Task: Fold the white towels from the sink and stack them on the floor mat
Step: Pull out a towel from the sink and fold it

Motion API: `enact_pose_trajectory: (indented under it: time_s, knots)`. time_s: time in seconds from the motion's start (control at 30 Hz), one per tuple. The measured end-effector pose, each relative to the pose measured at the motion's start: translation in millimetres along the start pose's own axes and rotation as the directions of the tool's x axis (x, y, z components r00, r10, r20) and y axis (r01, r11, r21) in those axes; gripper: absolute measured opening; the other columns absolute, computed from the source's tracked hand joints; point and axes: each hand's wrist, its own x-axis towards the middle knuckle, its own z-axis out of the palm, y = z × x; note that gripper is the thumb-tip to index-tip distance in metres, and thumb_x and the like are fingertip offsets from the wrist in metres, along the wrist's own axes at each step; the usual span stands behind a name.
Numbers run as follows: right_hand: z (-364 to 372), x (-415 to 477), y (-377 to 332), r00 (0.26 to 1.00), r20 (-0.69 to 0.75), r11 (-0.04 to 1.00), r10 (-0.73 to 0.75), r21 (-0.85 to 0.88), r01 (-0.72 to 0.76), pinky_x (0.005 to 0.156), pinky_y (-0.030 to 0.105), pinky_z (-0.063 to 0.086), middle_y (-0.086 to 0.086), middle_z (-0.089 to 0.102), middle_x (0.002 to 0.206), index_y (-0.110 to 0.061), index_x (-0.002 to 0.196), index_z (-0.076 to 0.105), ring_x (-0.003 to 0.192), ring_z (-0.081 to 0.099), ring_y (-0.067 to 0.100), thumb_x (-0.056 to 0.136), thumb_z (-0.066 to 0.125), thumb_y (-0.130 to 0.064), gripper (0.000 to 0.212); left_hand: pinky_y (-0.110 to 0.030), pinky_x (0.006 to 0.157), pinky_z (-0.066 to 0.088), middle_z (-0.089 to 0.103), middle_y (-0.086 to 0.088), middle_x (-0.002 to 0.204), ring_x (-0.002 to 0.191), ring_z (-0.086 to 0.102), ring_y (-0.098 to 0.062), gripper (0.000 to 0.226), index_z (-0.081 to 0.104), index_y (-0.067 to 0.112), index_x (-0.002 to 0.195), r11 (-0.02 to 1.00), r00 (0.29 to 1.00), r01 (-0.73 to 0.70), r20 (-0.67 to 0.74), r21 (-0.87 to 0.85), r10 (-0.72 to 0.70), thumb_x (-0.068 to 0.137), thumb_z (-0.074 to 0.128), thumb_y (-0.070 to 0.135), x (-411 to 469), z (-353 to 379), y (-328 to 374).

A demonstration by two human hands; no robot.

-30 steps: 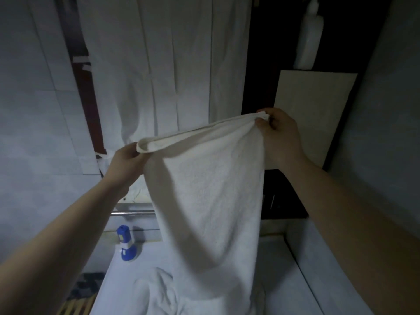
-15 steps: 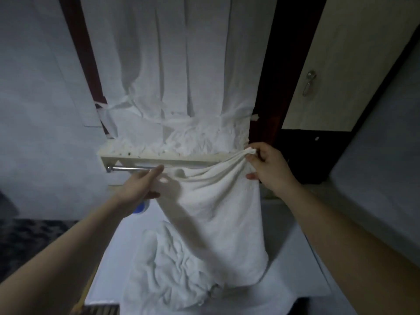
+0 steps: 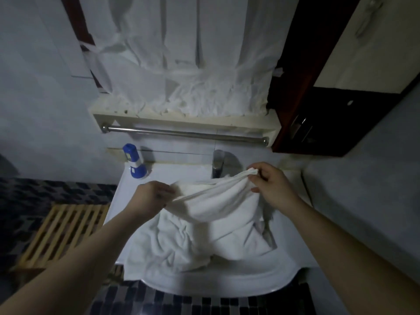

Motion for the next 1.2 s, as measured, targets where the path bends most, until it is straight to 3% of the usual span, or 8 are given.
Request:
enact_pose_trajectory:
  time_s: [0.1, 0.23, 0.43, 0.67, 0.77, 0.87, 1.0, 1.2]
  knots:
    - [10.4, -7.2, 18.6, 0.997, 0.08, 0.992, 0.001, -0.127, 0.009, 0.083, 0.036, 0.056, -0.005, 0.072, 0.093, -0.03, 0.093, 0.069, 0.091, 0.068, 0.019, 0.088, 0.064, -0.018, 0.014, -0.022, 0.086, 0.045, 0.073, -0.005, 0.116, 0.103, 0.067, -0.023, 0.033, 0.075, 0.019, 0.117, 0.97, 0.992, 0.026, 0.112, 0.243, -0.055, 0.087, 0.064, 0.012, -4.4, 15.3, -15.2]
    - [21.5, -15.7, 35.4, 0.983, 0.185, 0.966, 0.02, -0.259, 0.029, 0.072, 0.009, 0.043, -0.005, 0.07, 0.096, -0.023, 0.097, 0.07, 0.085, 0.063, 0.003, 0.091, 0.065, -0.009, 0.016, -0.02, 0.092, 0.041, 0.063, -0.017, 0.129, 0.117, 0.061, -0.033, 0.061, 0.063, 0.006, 0.131, 0.963, 0.978, -0.019, 0.207, 0.268, -0.039, 0.071, 0.075, 0.011, -11.2, 32.1, -34.7]
    - [32.9, -19.7, 61.2, 0.978, 0.204, 0.945, 0.03, -0.325, 0.039, 0.068, 0.007, 0.041, -0.013, 0.068, 0.088, -0.021, 0.096, 0.069, 0.082, 0.059, -0.004, 0.092, 0.064, -0.01, 0.013, -0.03, 0.101, 0.044, 0.028, -0.018, 0.157, 0.127, 0.052, -0.038, 0.089, 0.033, 0.001, 0.152, 0.939, 0.969, -0.149, 0.235, 0.309, 0.076, 0.072, 0.072, 0.003, -11.6, 68.5, -58.1]
    - [39.5, -25.4, 90.5, 0.978, 0.197, 0.912, 0.061, -0.41, 0.026, 0.063, 0.01, 0.04, -0.005, 0.067, 0.081, -0.019, 0.089, 0.068, 0.076, 0.061, 0.009, 0.089, 0.066, -0.007, 0.012, -0.045, 0.102, 0.047, 0.016, -0.022, 0.159, 0.129, 0.045, -0.046, 0.114, 0.016, 0.012, 0.158, 0.919, 0.962, -0.108, 0.272, 0.38, 0.001, 0.067, 0.083, 0.03, -12.8, 112.8, -78.0]
    - [41.3, -29.8, 99.4, 0.974, 0.201, 0.893, 0.107, -0.451, -0.005, 0.061, 0.008, 0.039, -0.005, 0.065, 0.08, -0.021, 0.088, 0.066, 0.074, 0.058, 0.006, 0.09, 0.064, -0.008, 0.013, -0.05, 0.094, 0.05, 0.032, -0.03, 0.147, 0.114, 0.051, -0.049, 0.1, 0.036, 0.016, 0.147, 0.881, 0.978, -0.158, 0.193, 0.447, 0.077, 0.06, 0.082, 0.029, -21.3, 128.3, -83.0]
    - [43.2, -33.5, 106.7, 0.971, 0.192, 0.884, 0.14, -0.466, -0.035, 0.062, 0.005, 0.039, -0.006, 0.065, 0.083, -0.021, 0.088, 0.066, 0.075, 0.056, 0.002, 0.09, 0.064, -0.009, 0.012, -0.043, 0.071, 0.054, 0.055, -0.016, 0.116, 0.089, 0.057, -0.039, 0.06, 0.059, 0.017, 0.118, 0.866, 0.978, -0.207, 0.095, 0.456, 0.183, 0.06, 0.075, 0.02, -29.4, 135.1, -76.2]
    - [47.3, -35.8, 112.6, 0.974, 0.164, 0.907, 0.154, -0.416, -0.074, 0.063, 0.006, 0.04, -0.004, 0.068, 0.088, -0.021, 0.089, 0.065, 0.081, 0.06, 0.009, 0.091, 0.063, -0.01, 0.012, -0.034, 0.057, 0.043, 0.059, -0.005, 0.09, 0.069, 0.056, -0.027, 0.024, 0.068, 0.017, 0.09, 0.773, 0.879, -0.462, 0.108, 0.435, 0.465, 0.083, 0.057, 0.037, -36.4, 146.5, -61.2]
    - [45.5, -41.3, 109.1, 0.979, 0.104, 0.977, 0.176, -0.141, -0.161, 0.074, 0.017, 0.048, 0.008, 0.072, 0.098, -0.012, 0.092, 0.069, 0.093, 0.066, 0.02, 0.088, 0.064, -0.001, 0.013, -0.03, 0.061, 0.052, 0.061, -0.001, 0.089, 0.07, 0.065, -0.021, 0.031, 0.068, 0.024, 0.116, 0.87, 0.881, -0.454, 0.244, 0.192, 0.405, 0.089, 0.053, 0.029, -41.0, 173.1, -55.3]
